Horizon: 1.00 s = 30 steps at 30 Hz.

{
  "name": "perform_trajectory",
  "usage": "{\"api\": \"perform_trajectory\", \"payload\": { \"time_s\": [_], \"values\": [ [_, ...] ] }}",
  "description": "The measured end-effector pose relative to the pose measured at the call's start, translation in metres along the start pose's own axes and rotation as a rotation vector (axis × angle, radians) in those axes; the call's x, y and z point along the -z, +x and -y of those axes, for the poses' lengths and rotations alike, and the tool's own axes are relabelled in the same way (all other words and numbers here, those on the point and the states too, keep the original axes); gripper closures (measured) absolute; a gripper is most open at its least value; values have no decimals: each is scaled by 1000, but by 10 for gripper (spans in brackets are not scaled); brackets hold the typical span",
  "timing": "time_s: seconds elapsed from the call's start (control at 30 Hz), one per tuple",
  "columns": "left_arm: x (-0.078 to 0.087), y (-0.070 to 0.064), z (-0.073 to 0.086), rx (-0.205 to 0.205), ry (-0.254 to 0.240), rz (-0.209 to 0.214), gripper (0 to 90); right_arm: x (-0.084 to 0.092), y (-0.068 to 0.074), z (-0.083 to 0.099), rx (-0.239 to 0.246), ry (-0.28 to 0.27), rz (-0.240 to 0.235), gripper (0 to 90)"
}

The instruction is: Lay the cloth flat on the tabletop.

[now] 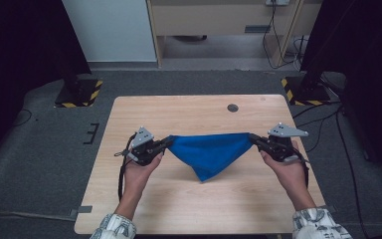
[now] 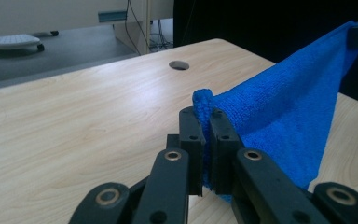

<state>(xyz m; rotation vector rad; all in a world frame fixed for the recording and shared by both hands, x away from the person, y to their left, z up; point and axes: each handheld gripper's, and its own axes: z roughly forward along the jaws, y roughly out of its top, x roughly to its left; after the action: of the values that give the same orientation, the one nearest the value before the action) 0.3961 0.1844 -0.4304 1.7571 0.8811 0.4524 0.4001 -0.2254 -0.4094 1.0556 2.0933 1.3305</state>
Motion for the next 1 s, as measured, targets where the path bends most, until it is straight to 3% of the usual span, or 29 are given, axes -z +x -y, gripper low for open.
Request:
{"api": "perform_trajectory", "payload": {
  "time_s": [0.37, 0.63, 1.0],
  "values": [
    [14, -13, -29, -46, -46, -13, 859, 21, 2, -19, 15, -55, 3, 886],
    [13, -10, -31, -45, -53, -11, 856, 21, 0, -25, 23, -57, 2, 885],
    [18, -9, -33, -60, -53, -17, 857, 18, 1, -19, 14, -74, -20, 885]
  ]
}}
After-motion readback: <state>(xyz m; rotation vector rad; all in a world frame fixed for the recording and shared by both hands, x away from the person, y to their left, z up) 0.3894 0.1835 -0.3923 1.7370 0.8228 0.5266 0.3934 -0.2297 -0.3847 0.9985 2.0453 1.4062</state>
